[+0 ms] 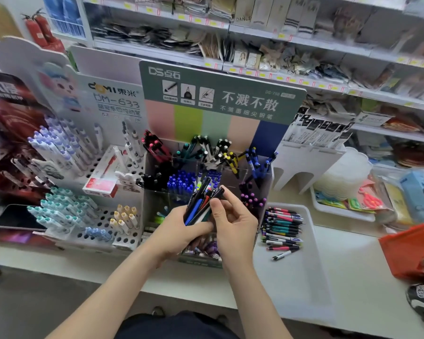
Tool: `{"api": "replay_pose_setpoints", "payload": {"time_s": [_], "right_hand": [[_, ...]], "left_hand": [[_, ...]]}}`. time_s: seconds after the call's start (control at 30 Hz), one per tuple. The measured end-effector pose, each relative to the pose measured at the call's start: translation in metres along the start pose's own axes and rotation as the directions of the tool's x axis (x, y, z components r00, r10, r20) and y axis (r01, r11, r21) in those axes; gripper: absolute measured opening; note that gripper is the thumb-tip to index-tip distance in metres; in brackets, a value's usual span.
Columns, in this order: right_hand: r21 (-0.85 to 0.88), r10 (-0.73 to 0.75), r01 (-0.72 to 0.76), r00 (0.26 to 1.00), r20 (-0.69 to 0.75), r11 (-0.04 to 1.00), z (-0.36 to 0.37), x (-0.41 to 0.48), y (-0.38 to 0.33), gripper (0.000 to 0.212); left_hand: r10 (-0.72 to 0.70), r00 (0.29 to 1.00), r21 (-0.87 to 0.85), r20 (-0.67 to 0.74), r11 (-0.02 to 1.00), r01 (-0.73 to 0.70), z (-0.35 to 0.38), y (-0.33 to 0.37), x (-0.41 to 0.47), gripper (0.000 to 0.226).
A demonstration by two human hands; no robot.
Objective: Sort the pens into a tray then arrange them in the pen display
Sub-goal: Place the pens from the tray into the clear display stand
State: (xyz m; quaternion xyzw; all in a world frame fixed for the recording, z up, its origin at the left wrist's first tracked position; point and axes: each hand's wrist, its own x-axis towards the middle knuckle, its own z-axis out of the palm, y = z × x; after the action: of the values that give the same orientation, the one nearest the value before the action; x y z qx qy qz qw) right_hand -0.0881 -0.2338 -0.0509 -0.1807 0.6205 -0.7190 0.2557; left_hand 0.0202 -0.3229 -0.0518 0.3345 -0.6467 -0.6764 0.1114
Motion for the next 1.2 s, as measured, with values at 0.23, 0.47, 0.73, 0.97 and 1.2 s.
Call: {"api": "replay_pose_setpoints", "payload": {"time_s": [0.23,0.47,0.73,0.97,1.2], "right_hand": [[-0.192,-0.004,0.04,0.982,0.187,0.981,0.011,-0.005,0.009,0.029],[-0.249,0.011,0.017,0.994,0.112,0.968,0.016,-0.01,0.022,0.006],[0.065,-0.085,0.115,0.933,-0.35,0.991,0.014,-0.002,0.01,0.009],[-0.446,-0.442,0.359,0.892,-0.092,0.82,-0.006,-0.001,0.03,0.011],[-0.768,-0.279,0.429,0.902,0.331,0.475,-0.03,-0.009,0.096,0.015]], "left_hand": [[-0.093,0.976,-0.076,0.196,0.991,0.109,-0.034,-0.003,-0.006,0.028],[-0.149,0.946,-0.103,0.289,0.977,0.185,-0.051,-0.007,-0.012,0.043],[-0.118,0.972,-0.008,0.204,0.992,0.122,-0.052,-0.022,-0.02,0.043],[-0.129,0.985,0.027,-0.117,0.991,0.133,-0.04,-0.032,-0.02,0.028],[-0.172,0.979,-0.125,-0.113,0.98,0.158,-0.022,-0.042,-0.026,0.036]]}}
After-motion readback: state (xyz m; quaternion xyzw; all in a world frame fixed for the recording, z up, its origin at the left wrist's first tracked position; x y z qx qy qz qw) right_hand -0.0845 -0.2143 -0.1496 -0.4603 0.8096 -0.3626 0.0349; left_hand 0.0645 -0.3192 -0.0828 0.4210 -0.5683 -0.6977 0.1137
